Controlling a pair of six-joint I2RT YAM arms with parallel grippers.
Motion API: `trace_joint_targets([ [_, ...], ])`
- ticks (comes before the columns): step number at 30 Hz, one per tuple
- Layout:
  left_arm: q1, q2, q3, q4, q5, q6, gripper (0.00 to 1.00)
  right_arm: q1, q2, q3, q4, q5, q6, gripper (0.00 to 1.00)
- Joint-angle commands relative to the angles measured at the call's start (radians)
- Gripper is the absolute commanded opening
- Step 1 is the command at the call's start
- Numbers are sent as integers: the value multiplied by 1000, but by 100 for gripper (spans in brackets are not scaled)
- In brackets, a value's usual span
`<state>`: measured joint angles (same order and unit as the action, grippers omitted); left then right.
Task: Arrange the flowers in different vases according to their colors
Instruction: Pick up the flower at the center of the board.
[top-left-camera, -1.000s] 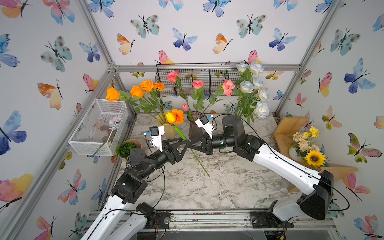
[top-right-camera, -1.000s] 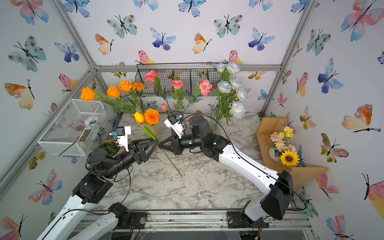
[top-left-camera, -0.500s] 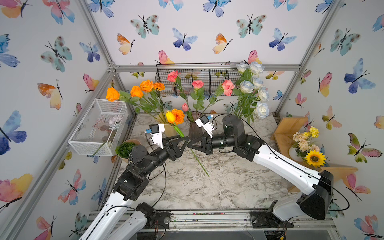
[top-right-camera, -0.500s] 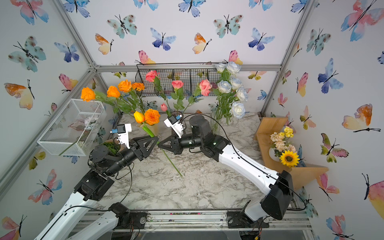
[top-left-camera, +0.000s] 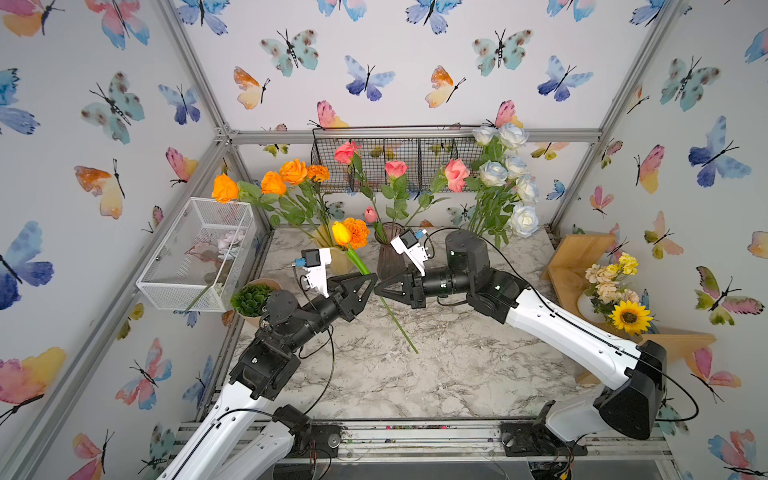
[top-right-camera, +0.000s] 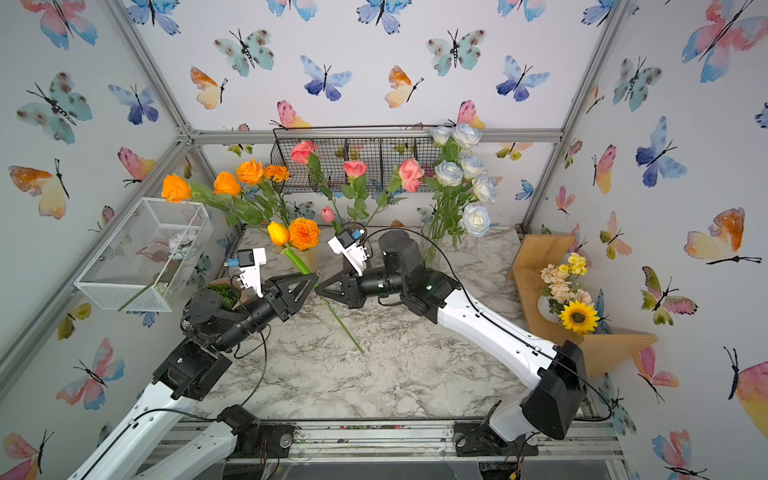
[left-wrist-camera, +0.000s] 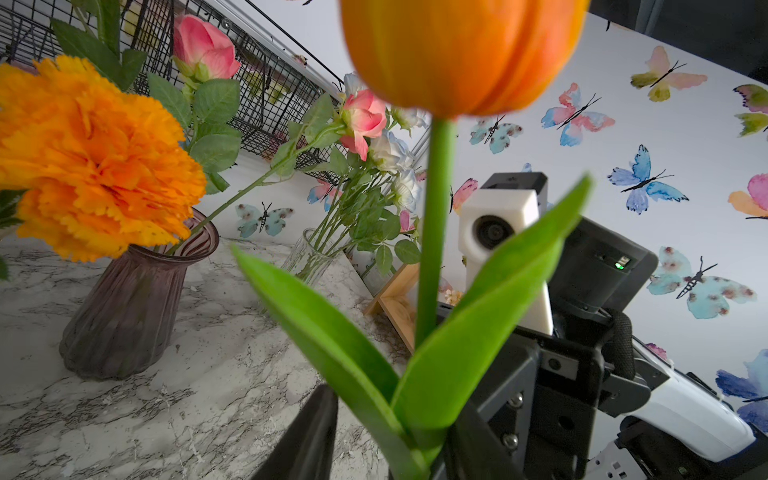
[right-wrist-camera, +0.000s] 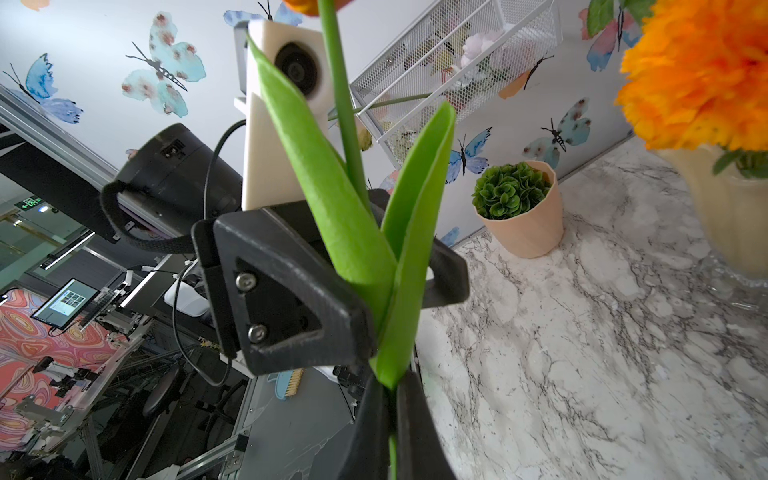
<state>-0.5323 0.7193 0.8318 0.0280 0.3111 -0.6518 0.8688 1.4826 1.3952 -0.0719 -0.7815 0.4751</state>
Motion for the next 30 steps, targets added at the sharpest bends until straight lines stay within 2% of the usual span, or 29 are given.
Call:
trace_joint_targets([
  [1,-3,-4,-2,31,11,-2,43,-5,-30,-10,37,-22,4,2],
  [4,-3,-6,-5,32,13,-6,37,-5,-30,-13,41,-22,8,2],
  [10,-3,-9,-4,26,1,-6,18,-5,-31,-13,41,-11,7,4],
  [11,-3,-10,-2,21,-5,-3,16,-5,-33,-15,37,-5,4,10],
  [17,-3,-8,57,-71,-81,69,8,-5,-50,-15,10,47,-22,71],
  [21,-2,16,140,-181,-185,160,6,-5,-85,-13,-40,148,-60,96],
  [22,-1,26,169,-213,-212,188,6,-5,-96,-13,-52,174,-67,99],
  [27,8,96,348,-359,-392,347,6,-6,-164,-38,-88,312,-106,99],
  [30,48,146,448,-399,-477,432,6,-7,-193,-54,-95,358,-120,99],
])
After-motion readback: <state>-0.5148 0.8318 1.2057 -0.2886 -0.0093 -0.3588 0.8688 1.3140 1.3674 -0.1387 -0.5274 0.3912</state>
